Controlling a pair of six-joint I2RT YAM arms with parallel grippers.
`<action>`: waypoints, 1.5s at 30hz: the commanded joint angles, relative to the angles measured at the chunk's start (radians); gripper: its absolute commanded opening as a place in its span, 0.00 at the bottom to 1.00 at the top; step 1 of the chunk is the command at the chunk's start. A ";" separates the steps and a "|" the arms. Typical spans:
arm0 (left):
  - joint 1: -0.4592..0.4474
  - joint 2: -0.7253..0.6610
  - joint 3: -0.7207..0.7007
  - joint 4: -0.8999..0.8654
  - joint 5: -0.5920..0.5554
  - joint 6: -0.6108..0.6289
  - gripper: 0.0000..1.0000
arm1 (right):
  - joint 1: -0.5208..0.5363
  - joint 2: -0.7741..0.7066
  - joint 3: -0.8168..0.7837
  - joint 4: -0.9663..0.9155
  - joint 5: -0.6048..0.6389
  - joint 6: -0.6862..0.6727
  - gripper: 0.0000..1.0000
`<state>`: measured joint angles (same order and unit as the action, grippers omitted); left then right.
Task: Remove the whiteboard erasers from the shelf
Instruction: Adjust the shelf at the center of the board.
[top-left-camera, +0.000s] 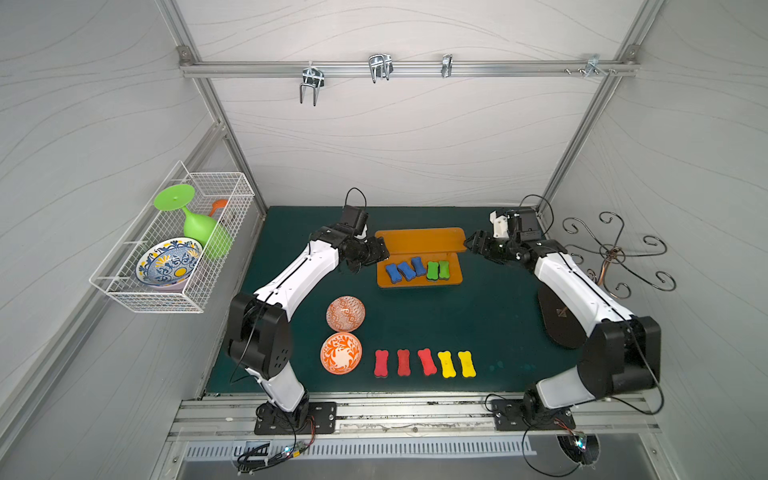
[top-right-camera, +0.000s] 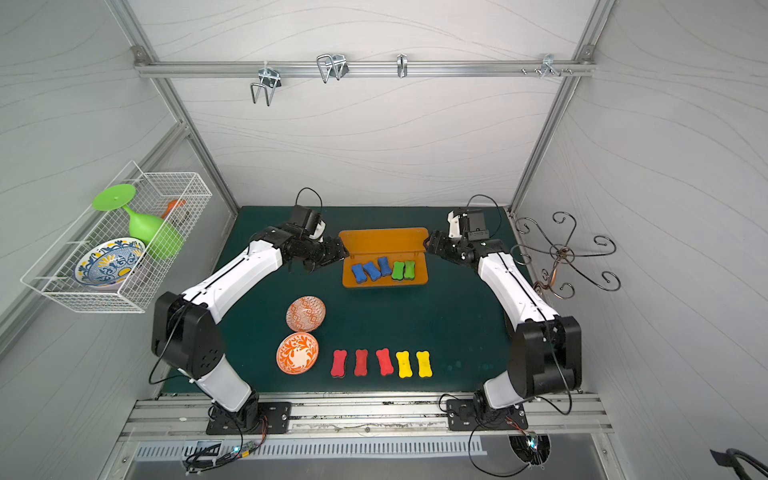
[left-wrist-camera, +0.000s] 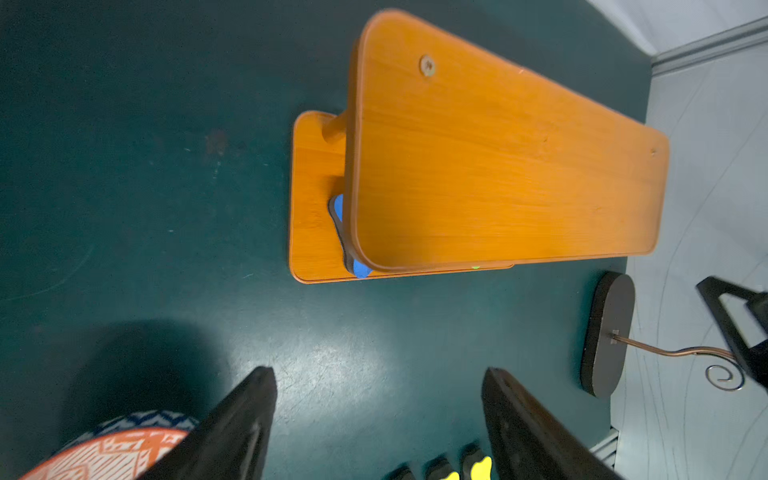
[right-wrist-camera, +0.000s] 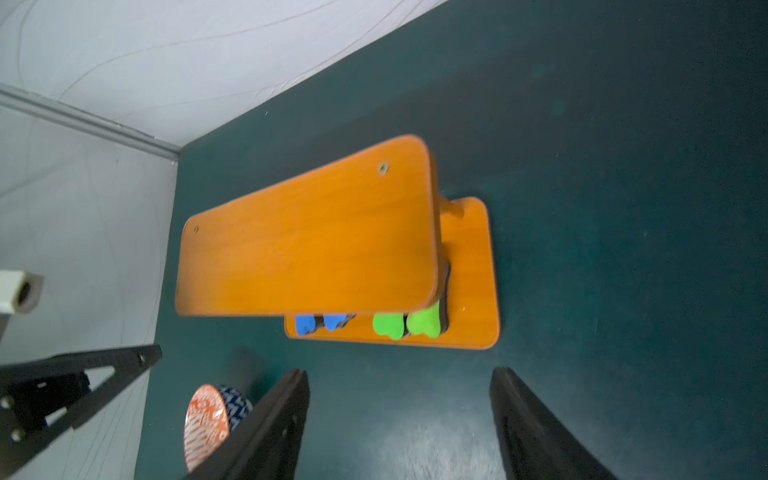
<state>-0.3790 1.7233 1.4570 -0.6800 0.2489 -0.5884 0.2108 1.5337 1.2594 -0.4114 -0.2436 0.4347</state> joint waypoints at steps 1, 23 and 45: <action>0.016 0.046 0.086 0.027 0.058 0.045 0.80 | -0.010 0.069 0.064 0.005 0.025 -0.018 0.73; 0.040 0.064 0.109 0.070 0.150 0.066 0.57 | 0.059 0.287 0.228 0.049 -0.043 0.010 0.44; 0.117 -0.049 -0.006 0.149 0.024 0.076 0.66 | -0.015 0.071 -0.095 0.201 -0.117 0.075 0.54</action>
<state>-0.2596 1.6867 1.4250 -0.5983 0.2848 -0.5480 0.1837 1.6295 1.2633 -0.3122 -0.3027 0.4625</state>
